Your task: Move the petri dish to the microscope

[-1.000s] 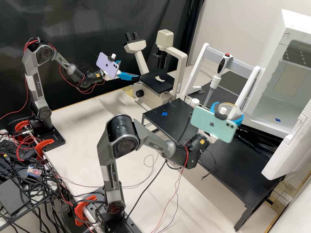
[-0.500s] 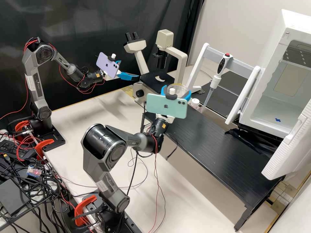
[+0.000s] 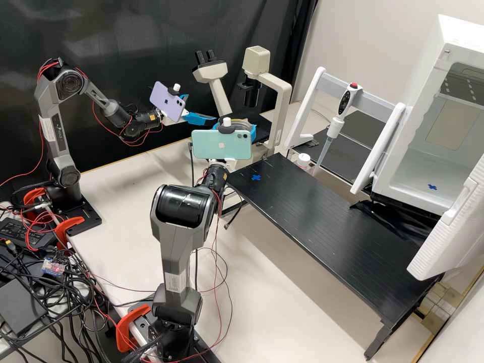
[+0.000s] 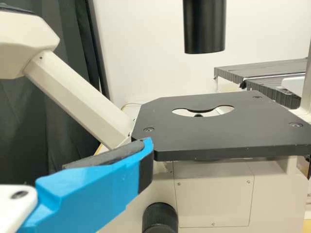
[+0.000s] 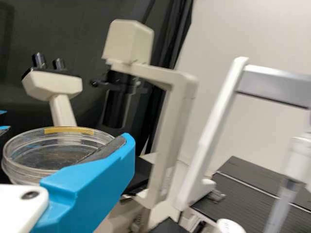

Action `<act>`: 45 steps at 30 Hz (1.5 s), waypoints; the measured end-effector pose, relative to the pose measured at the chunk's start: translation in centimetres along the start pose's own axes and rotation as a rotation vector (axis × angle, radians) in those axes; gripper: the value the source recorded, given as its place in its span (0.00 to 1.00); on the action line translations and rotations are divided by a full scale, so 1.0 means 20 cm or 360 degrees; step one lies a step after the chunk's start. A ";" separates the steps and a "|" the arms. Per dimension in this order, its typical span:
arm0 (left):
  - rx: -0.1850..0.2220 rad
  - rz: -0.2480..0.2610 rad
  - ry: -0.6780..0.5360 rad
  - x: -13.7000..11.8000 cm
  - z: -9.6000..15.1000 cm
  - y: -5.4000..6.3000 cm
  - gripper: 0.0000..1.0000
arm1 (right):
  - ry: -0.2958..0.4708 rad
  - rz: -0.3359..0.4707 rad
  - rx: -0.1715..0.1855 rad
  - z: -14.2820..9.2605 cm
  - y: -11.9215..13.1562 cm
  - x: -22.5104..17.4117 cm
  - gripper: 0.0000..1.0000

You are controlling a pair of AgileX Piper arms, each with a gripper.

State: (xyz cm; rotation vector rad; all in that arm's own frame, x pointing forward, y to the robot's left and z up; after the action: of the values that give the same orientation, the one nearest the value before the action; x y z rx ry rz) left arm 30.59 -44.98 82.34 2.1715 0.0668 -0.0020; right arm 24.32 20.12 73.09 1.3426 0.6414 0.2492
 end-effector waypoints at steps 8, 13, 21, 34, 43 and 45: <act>0.0000 0.0000 0.0000 0.00 0.00 0.00 1.00 | -0.0048 -0.0084 -0.0067 -0.05 -0.11 0.19 0.00; 0.0000 0.0000 0.0000 0.00 0.00 0.00 1.00 | -0.0111 -0.0073 -0.0084 -0.04 -0.14 0.33 0.00; 0.0000 0.0000 0.0000 0.00 0.00 0.00 1.00 | -0.0167 -0.0169 -0.0102 -0.01 -0.23 0.52 0.00; 0.0000 0.0000 0.0000 0.00 0.00 0.00 1.00 | -0.0273 -0.0205 -0.0011 0.04 -0.34 0.77 0.00; 0.0000 0.0000 0.0000 0.00 0.00 0.00 1.00 | -0.0327 -0.0257 0.0052 0.09 -0.42 0.90 0.00; 0.0000 0.0000 0.0000 0.00 0.00 0.00 1.00 | -0.0334 -0.0257 0.0066 0.11 -0.42 0.92 0.00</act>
State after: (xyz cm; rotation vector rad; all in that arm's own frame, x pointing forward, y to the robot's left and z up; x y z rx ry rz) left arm 30.59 -44.98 82.34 2.1715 0.0668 -0.0020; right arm 38.76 26.02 59.90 1.3278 0.5761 -0.0355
